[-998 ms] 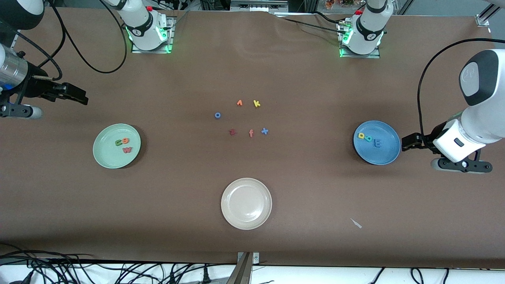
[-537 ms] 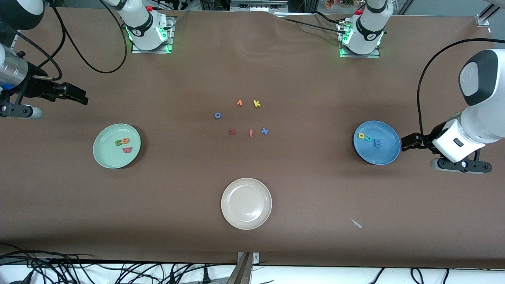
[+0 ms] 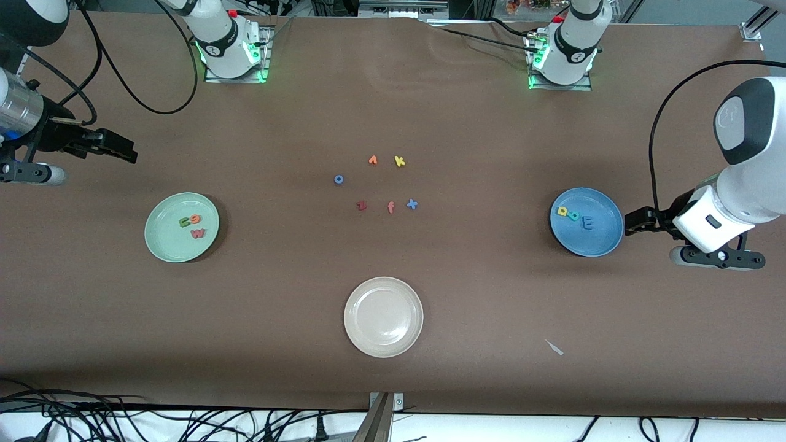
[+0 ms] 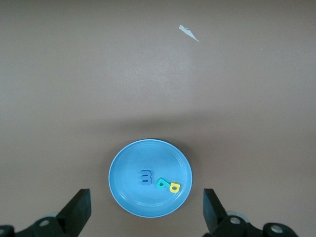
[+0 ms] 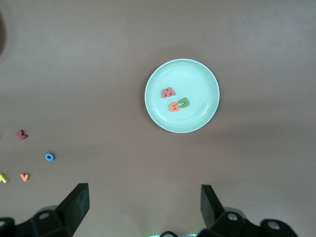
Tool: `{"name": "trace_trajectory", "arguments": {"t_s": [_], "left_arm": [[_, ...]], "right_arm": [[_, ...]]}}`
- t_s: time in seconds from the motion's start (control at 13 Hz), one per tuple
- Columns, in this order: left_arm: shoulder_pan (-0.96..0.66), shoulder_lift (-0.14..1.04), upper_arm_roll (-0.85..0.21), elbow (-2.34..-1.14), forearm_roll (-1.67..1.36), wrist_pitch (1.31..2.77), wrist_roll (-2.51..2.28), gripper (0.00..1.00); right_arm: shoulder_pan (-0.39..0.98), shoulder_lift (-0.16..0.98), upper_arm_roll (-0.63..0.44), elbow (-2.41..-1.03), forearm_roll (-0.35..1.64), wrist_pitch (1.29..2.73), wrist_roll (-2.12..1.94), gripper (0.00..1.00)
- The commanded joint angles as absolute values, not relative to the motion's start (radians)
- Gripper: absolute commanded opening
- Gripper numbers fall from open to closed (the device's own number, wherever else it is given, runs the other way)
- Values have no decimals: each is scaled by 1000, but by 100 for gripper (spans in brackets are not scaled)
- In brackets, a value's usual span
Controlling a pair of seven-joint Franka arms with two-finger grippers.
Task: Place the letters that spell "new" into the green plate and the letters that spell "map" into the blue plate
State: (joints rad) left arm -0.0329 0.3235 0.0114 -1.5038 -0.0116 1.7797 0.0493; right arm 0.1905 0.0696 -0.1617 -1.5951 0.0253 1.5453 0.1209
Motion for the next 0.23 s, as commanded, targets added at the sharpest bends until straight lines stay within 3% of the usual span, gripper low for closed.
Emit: {"name": "trace_trajectory", "arguments": {"t_s": [0.0, 0.15], "left_arm": [[-31, 311, 12, -1522, -26, 1787, 72, 100], [-31, 311, 12, -1522, -26, 1787, 75, 100]], "right_arm": [[189, 74, -164, -1577, 41, 1526, 107, 100], [189, 74, -164, -1577, 41, 1526, 107, 100]]}}
